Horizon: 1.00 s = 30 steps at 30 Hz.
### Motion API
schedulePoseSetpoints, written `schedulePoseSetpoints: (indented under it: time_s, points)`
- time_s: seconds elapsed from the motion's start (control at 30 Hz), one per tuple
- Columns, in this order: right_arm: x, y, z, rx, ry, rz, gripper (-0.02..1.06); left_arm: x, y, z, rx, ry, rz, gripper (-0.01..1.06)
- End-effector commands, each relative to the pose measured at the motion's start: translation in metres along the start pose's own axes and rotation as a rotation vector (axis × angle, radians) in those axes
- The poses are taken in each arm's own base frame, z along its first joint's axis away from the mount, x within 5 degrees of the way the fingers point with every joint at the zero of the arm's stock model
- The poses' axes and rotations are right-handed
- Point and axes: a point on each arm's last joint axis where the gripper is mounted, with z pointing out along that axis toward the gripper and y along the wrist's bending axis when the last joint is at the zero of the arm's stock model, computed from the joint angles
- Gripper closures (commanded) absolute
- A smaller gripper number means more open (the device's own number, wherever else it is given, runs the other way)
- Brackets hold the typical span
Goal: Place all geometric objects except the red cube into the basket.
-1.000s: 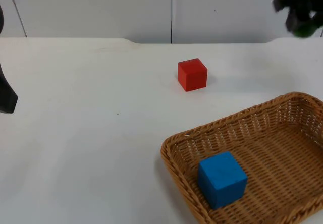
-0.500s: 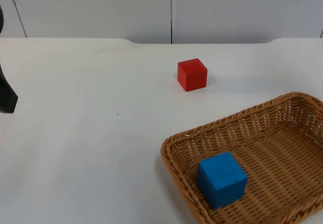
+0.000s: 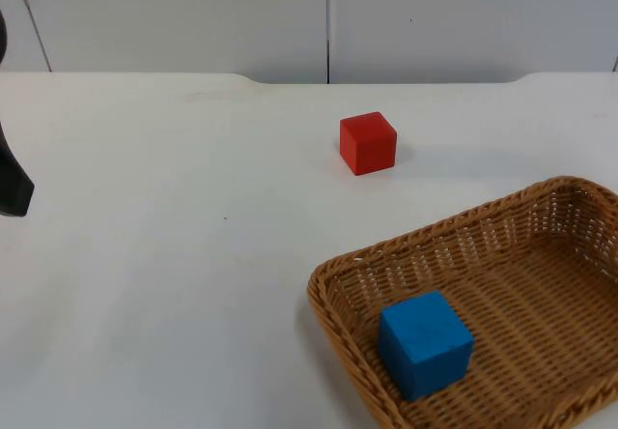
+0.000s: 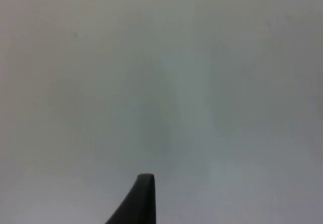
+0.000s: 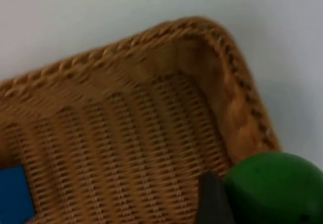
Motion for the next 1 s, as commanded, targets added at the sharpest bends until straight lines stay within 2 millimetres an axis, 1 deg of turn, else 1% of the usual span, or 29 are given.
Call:
schedulePoseSetpoints:
  time_s: [0.0, 0.1, 0.13, 0.23, 0.3, 0.33, 0.37, 0.43, 0.5, 0.53, 0.6, 0.7, 0.73, 0.83, 0.9, 0.93, 0.97]
  points:
    - [0.006, 0.011, 0.003, -0.028, -0.022, -0.041, 1.05, 0.000, 0.000, -0.001, 0.004, -0.015, -0.006, 0.00]
    - [0.017, 0.033, 0.009, -0.069, -0.043, -0.115, 1.05, 0.000, 0.000, -0.001, 0.003, -0.018, -0.006, 0.00]
    - [0.017, 0.033, 0.009, -0.069, -0.043, -0.115, 1.05, 0.000, 0.000, -0.001, 0.003, -0.018, -0.006, 0.00]
    - [0.023, 0.050, 0.016, -0.100, -0.037, -0.174, 1.05, 0.000, 0.000, -0.001, 0.003, -0.020, -0.006, 0.00]
    - [0.026, 0.060, 0.028, -0.110, -0.013, -0.205, 1.05, 0.000, 0.000, -0.001, 0.002, -0.020, -0.005, 0.00]
    - [0.026, 0.060, 0.028, -0.110, -0.013, -0.205, 1.05, 0.000, 0.000, -0.001, 0.002, -0.020, -0.005, 0.00]
    - [0.027, 0.064, 0.033, -0.113, -0.006, -0.214, 1.05, 0.000, 0.000, -0.001, 0.002, -0.020, -0.005, 0.00]
    - [0.028, 0.067, 0.046, -0.112, 0.019, -0.223, 1.04, 0.000, 0.000, -0.001, 0.002, -0.020, -0.005, 0.00]
    - [0.030, 0.069, 0.061, -0.108, 0.041, -0.225, 0.99, 0.000, 0.000, -0.001, 0.002, -0.020, -0.005, 0.00]
    - [0.030, 0.069, 0.061, -0.108, 0.041, -0.225, 0.99, 0.000, 0.000, -0.001, 0.002, -0.020, -0.005, 0.00]
    - [0.033, 0.070, 0.077, -0.101, 0.067, -0.232, 0.91, 0.000, 0.000, -0.001, 0.002, -0.020, -0.005, 0.00]
    - [0.036, 0.071, 0.094, -0.098, 0.086, -0.234, 0.75, -0.001, 0.000, -0.001, 0.001, -0.025, -0.001, 0.00]
    - [0.036, 0.071, 0.094, -0.098, 0.086, -0.234, 0.75, -0.001, 0.000, -0.001, 0.001, -0.025, -0.001, 0.00]
    - [0.040, 0.071, 0.106, -0.094, 0.111, -0.233, 0.59, -0.001, 0.000, -0.001, 0.001, -0.025, -0.001, 0.00]
    - [0.041, 0.071, 0.108, -0.093, 0.117, -0.234, 0.48, -0.001, 0.000, -0.001, 0.001, -0.025, -0.001, 0.00]
    - [0.041, 0.071, 0.108, -0.093, 0.117, -0.234, 0.48, -0.001, 0.000, -0.001, 0.001, -0.025, -0.001, 0.00]
    - [0.041, 0.071, 0.108, -0.093, 0.117, -0.234, 0.44, -0.001, 0.000, -0.001, 0.001, -0.027, -0.001, 0.00]
